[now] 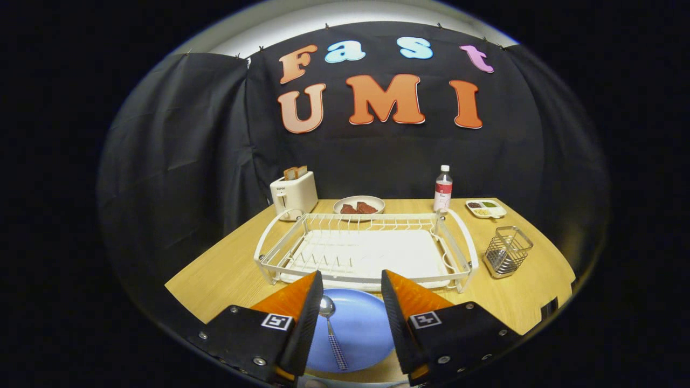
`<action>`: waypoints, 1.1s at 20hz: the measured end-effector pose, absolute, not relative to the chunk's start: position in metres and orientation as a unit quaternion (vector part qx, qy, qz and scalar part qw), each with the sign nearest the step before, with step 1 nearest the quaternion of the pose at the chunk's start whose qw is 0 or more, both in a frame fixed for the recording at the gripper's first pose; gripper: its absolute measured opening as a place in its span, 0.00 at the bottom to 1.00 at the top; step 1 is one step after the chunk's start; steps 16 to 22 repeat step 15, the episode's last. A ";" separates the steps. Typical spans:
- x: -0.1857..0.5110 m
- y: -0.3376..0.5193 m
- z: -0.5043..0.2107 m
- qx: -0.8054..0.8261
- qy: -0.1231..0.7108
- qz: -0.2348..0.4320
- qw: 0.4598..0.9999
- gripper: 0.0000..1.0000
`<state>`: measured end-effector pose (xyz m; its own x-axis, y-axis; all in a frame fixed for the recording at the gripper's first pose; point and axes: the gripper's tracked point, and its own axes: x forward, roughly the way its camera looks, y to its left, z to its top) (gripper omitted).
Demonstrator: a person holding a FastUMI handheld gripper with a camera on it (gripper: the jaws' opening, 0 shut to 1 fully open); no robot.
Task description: Take the plate from the dish rack, then take the spoon from the basket and place it into the plate.
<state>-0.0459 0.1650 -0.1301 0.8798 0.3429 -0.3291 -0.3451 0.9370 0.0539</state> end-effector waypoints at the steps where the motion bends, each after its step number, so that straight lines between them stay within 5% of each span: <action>1: -0.044 0.160 -0.120 0.000 0.163 0.172 0.972 0.69; 6: -0.031 0.129 -0.071 0.001 0.120 0.130 0.984 0.97; 22: -0.022 0.087 -0.016 0.006 0.071 0.079 0.994 0.97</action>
